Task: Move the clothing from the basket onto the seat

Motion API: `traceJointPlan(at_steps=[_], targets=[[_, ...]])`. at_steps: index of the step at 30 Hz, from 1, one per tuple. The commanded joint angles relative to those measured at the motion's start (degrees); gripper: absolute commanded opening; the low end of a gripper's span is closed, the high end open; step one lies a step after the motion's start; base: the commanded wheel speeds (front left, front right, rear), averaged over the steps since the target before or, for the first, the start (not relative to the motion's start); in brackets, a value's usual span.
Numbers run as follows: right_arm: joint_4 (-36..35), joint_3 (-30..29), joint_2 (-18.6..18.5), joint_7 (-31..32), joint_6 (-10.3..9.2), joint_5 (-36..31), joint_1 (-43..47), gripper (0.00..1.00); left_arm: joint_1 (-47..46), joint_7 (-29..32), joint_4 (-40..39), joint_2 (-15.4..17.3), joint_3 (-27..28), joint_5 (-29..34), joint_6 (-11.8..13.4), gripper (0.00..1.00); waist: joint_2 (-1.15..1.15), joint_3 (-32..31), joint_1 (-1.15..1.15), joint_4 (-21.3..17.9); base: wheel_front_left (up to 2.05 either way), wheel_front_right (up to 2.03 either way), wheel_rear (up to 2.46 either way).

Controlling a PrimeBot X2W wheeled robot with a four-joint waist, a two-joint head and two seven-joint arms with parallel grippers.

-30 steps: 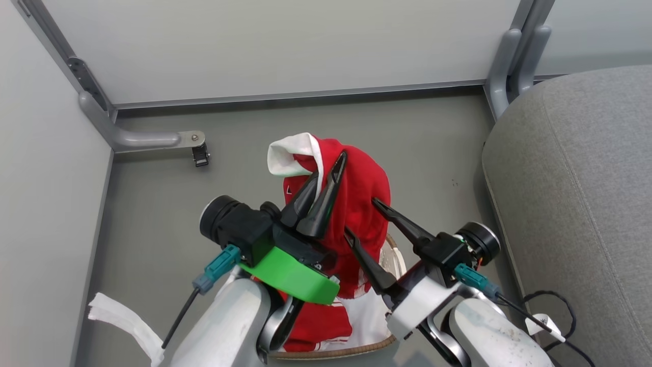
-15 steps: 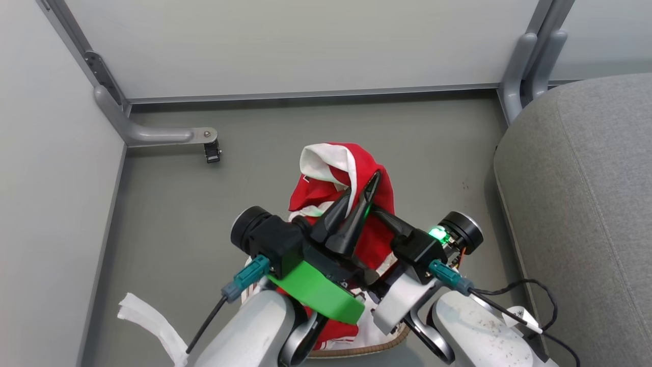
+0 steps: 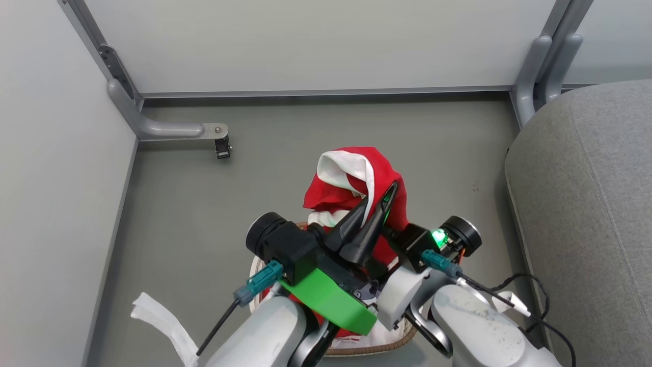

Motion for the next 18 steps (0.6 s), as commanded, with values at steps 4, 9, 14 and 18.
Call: traceJointPlan(at_steps=[4, 9, 14, 18], targets=[[-0.73, -1.07, -0.18, -0.26, -0.06, 1.48, -0.78, 0.0, -0.2, -0.04, 0.55, -0.05, 0.82, -0.29, -0.23, 0.0, 0.0, 0.19, 0.0, 0.04, 0.0, 0.0, 0.0], [-1.72, -1.94, -0.18, -0.27, -0.06, 1.49, 0.56, 0.0, 0.79, -0.03, 1.76, -0.04, 2.66, 1.27, -0.23, 0.0, 0.0, 0.33, 0.0, -0.52, 0.0, 0.0, 0.0], [-3.19, -3.39, -0.16, -0.27, -0.06, 1.17, 2.49, 0.0, 1.44, -0.02, 3.68, -0.04, 4.24, 3.16, -0.23, 1.0, 0.0, 0.73, 0.0, -1.97, 0.0, 0.0, 0.0], [-4.62, -5.56, -0.18, -0.27, -0.06, 0.4, 4.03, 0.0, 1.98, -0.02, 4.85, 0.04, 4.96, 4.67, -0.23, 1.0, 0.0, 1.32, 0.0, -3.61, 0.0, 0.0, 0.0]])
